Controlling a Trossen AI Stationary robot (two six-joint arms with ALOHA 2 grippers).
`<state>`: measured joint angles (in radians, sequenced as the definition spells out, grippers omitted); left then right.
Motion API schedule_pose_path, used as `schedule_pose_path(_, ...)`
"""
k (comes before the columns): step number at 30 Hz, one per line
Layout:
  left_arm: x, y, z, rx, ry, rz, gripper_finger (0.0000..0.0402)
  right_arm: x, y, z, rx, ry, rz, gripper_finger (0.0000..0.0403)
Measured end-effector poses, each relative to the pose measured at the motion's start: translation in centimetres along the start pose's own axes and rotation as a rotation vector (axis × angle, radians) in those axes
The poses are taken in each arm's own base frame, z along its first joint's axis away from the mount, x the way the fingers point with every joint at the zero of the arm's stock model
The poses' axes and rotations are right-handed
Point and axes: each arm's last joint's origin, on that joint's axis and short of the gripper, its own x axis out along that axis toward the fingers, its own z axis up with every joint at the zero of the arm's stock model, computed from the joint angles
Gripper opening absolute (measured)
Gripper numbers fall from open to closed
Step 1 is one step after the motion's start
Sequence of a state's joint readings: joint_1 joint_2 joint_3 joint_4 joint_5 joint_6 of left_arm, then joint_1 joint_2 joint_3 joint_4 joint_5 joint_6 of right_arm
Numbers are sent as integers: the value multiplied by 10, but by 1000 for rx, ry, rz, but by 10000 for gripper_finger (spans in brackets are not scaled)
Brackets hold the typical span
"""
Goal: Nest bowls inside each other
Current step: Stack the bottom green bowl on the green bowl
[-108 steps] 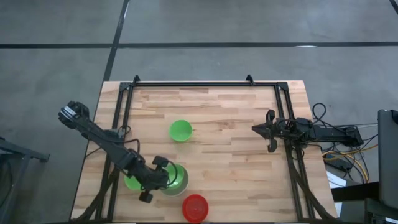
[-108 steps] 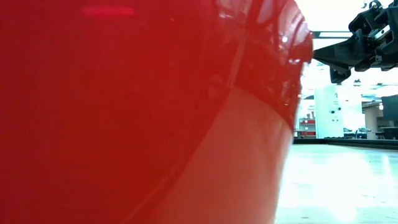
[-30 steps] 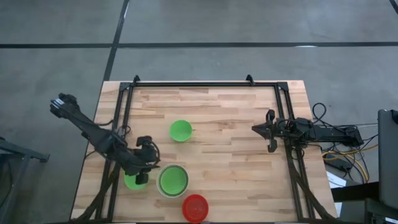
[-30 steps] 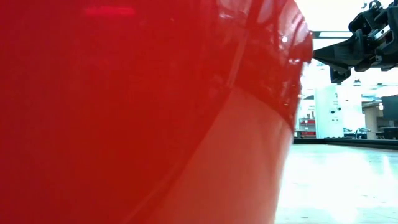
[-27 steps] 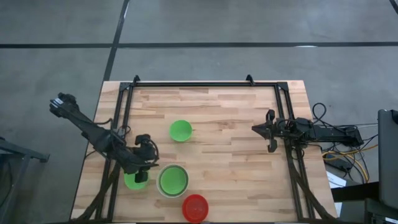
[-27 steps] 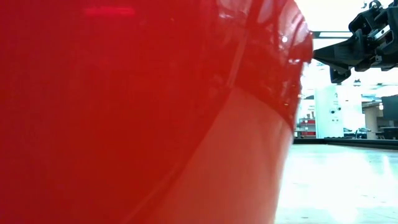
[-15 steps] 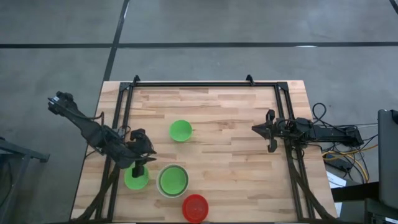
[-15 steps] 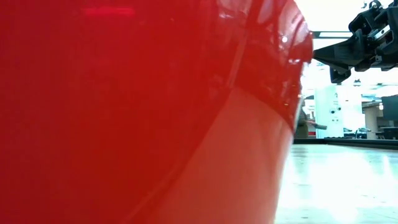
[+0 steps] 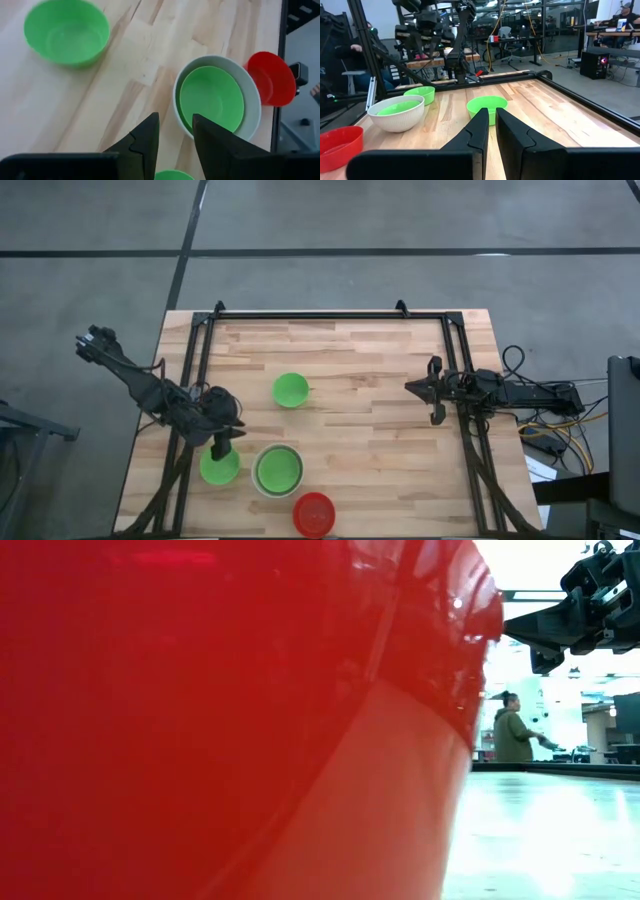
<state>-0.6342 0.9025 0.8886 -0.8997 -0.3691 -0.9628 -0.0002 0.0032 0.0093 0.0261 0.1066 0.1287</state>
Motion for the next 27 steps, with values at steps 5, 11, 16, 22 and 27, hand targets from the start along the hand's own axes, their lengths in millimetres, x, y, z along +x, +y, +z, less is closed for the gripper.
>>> schedule_pose_path(5, 4, 4, -7, -50, 52, 2, 122, 0, 0, 0, 0, 0, 0, 34)
schedule_pose_path(11, 5, 7, -11, -203, 139, 13, 122, 0, 0, 0, 1, 0, 0, 34)
schedule_pose_path(16, 5, 8, -14, -296, 184, 26, 122, 0, 0, 0, 1, 0, 0, 34)
schedule_pose_path(22, 5, 8, -14, -346, 201, 27, 122, 0, 0, 0, 1, 0, 0, 34)
schedule_pose_path(27, 12, 8, -19, -393, 229, 55, 122, 0, 0, 0, 0, 0, 0, 34)
